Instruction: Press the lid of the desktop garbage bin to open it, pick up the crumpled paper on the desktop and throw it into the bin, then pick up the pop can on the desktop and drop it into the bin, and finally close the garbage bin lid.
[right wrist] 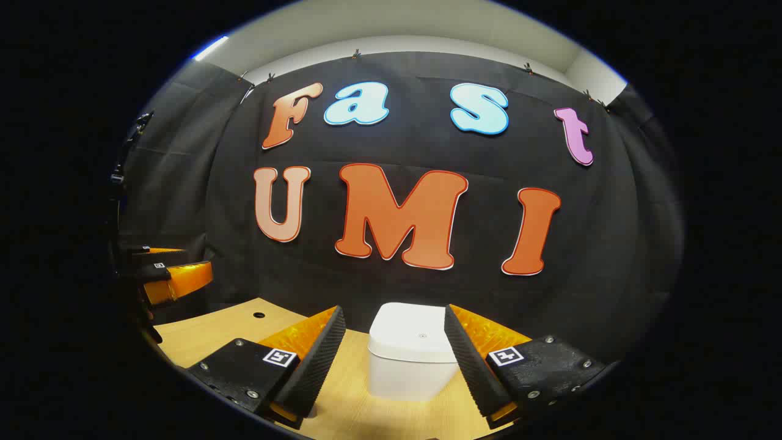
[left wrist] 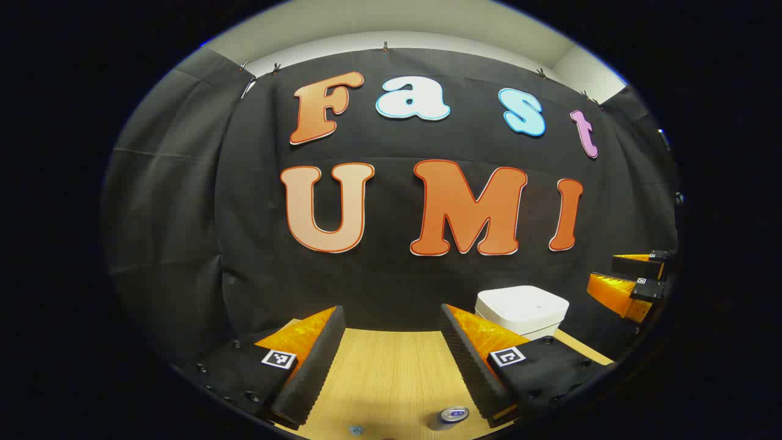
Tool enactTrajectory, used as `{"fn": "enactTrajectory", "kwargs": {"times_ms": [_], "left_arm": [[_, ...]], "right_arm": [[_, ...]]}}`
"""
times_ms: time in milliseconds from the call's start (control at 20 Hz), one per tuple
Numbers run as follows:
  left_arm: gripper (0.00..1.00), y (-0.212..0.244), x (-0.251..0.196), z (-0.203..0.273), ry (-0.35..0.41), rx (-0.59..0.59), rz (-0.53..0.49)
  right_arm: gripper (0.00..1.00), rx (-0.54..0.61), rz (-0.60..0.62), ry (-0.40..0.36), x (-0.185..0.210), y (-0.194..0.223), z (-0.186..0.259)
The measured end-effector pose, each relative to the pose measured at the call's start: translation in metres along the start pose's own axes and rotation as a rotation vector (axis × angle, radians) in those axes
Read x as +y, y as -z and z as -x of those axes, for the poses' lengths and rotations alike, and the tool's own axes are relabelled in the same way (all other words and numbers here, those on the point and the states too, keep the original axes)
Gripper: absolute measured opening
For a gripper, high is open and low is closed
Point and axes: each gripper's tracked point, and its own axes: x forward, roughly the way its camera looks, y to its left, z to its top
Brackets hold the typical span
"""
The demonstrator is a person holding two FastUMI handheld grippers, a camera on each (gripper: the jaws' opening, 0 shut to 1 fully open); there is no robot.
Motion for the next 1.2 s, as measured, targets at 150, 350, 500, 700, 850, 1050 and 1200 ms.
{"fn": "enactTrajectory", "kwargs": {"times_ms": [150,350,500,700,850,1050,1200], "left_arm": [[0.99,0.001,0.003,0.0,-0.008,-0.001,-0.002],[0.99,0.002,0.007,-0.001,-0.018,-0.004,-0.009],[0.99,-0.001,0.005,0.001,-0.01,-0.014,-0.013],[0.99,-0.003,0.011,0.001,-0.033,-0.024,-0.033],[0.99,0.0,0.014,0.004,-0.056,-0.019,-0.04],[0.99,0.001,0.021,0.007,-0.101,-0.019,-0.049],[0.99,0.0,0.027,0.006,-0.137,-0.017,-0.051]], "right_arm": [[0.98,0.006,-0.01,-0.004,0.001,0.003,-0.005],[0.98,0.014,-0.01,0.005,-0.002,0.007,-0.011],[0.99,0.016,-0.011,0.008,-0.006,0.006,-0.018],[0.98,0.014,0.005,0.011,-0.013,0.005,-0.032],[0.96,0.034,0.034,0.009,-0.017,0.008,-0.048],[0.83,0.089,0.068,0.021,-0.025,0.024,-0.071],[0.71,0.116,0.065,0.005,-0.027,0.035,-0.086]]}}
